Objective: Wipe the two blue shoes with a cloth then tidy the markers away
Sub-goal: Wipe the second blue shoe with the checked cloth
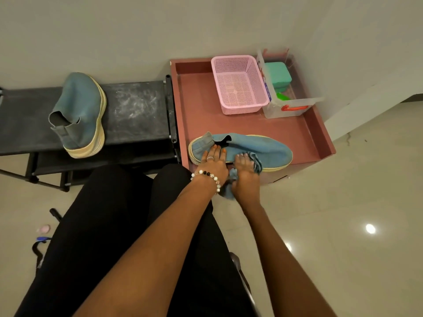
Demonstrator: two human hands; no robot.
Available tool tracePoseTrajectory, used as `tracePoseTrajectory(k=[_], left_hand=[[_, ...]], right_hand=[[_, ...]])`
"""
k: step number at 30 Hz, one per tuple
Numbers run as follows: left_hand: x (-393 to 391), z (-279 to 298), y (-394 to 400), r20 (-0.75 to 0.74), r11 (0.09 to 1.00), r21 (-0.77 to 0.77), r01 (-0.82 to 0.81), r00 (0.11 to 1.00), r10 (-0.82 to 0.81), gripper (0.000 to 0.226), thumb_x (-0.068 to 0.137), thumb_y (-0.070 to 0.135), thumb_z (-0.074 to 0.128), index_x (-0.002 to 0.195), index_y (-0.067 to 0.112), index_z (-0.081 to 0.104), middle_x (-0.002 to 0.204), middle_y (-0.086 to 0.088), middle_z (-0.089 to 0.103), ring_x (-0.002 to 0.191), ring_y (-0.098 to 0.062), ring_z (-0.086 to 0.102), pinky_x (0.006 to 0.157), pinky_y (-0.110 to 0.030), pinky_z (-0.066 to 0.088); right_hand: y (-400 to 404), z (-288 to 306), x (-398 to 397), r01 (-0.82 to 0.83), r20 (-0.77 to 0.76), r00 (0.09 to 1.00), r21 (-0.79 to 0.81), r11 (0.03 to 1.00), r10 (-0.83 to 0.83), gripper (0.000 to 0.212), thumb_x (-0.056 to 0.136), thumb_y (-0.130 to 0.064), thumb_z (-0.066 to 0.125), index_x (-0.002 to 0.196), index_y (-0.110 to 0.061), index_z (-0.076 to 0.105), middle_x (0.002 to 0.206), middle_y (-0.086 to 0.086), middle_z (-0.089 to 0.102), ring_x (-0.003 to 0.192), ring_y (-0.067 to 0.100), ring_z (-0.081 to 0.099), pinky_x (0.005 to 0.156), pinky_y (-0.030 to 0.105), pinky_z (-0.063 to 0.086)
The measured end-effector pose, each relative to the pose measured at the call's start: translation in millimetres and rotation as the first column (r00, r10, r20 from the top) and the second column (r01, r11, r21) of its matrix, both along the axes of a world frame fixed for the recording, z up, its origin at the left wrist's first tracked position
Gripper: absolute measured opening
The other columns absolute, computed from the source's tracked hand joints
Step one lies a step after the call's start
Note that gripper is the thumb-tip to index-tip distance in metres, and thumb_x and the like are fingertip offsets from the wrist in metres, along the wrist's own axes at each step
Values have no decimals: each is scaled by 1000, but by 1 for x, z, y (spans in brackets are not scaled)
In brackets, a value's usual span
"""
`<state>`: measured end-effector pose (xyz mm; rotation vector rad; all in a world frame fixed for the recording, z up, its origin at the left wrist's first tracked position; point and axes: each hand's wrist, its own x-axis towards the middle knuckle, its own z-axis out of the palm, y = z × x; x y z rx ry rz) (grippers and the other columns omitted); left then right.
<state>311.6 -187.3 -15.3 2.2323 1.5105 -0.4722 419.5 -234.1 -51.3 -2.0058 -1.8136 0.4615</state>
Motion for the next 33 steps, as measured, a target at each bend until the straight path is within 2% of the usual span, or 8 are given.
tracePoseTrajectory(k=[5,11,16,20,24,27,30,33], left_hand=[[-3,-1,2,1,1000,14,23,1000,-23,53,101,6,14,151,2,-3,159,-18,-6,147,-29,-7,119,-41,1],[-3,-3,4,12,1000,14,21,1000,-21,52,101,6,14,151,1,-1,159,-18,-4,147,-29,-5,119,-41,2],[-2,-2,6,6,1000,9,27,1000,-27,52,101,5,13,151,0,-1,159,-19,-3,147,-29,-5,119,-42,3],[-4,-4,11,8,998,27,63,998,-63,51,101,3,16,150,-1,1,158,-21,0,147,-31,-2,119,-43,6],[-6,-5,15,6,994,56,91,996,-91,51,101,0,18,150,-3,2,157,-23,2,147,-32,-1,119,-44,8],[-6,-5,16,7,992,84,98,995,-99,51,101,1,18,149,-4,2,158,-22,2,147,-31,-1,119,-43,8],[-6,-4,15,6,990,99,102,995,-103,51,101,2,17,150,-2,1,158,-21,0,147,-30,-2,119,-42,7],[-8,0,13,-16,985,100,141,990,-140,51,101,3,16,150,-2,0,158,-20,-2,147,-30,-4,119,-42,5]], right_hand=[[-3,8,88,-290,116,947,-80,954,298,65,61,12,50,125,4,56,129,23,55,122,39,50,108,45,25],[-3,9,131,-118,297,944,-107,987,145,65,56,23,55,118,5,60,122,24,59,117,39,55,107,43,30],[-7,4,43,126,89,989,-88,988,-118,61,66,15,52,126,2,54,135,22,50,131,33,41,108,39,31],[2,37,51,37,-188,981,-34,999,-42,43,65,16,46,96,2,71,100,20,70,97,33,65,88,42,51],[18,79,90,385,-490,815,61,921,-308,34,71,17,41,71,-4,67,78,11,68,74,16,63,74,21,54],[34,94,110,524,-617,720,181,832,-319,29,77,12,47,74,-10,67,80,-1,67,80,8,65,81,27,53],[49,79,116,179,-363,926,172,969,-106,28,83,-19,47,90,-6,70,100,4,66,99,11,61,96,26,44],[57,36,124,-148,86,980,-283,948,179,51,86,-39,56,133,-23,52,144,14,40,133,35,34,110,52,27]])
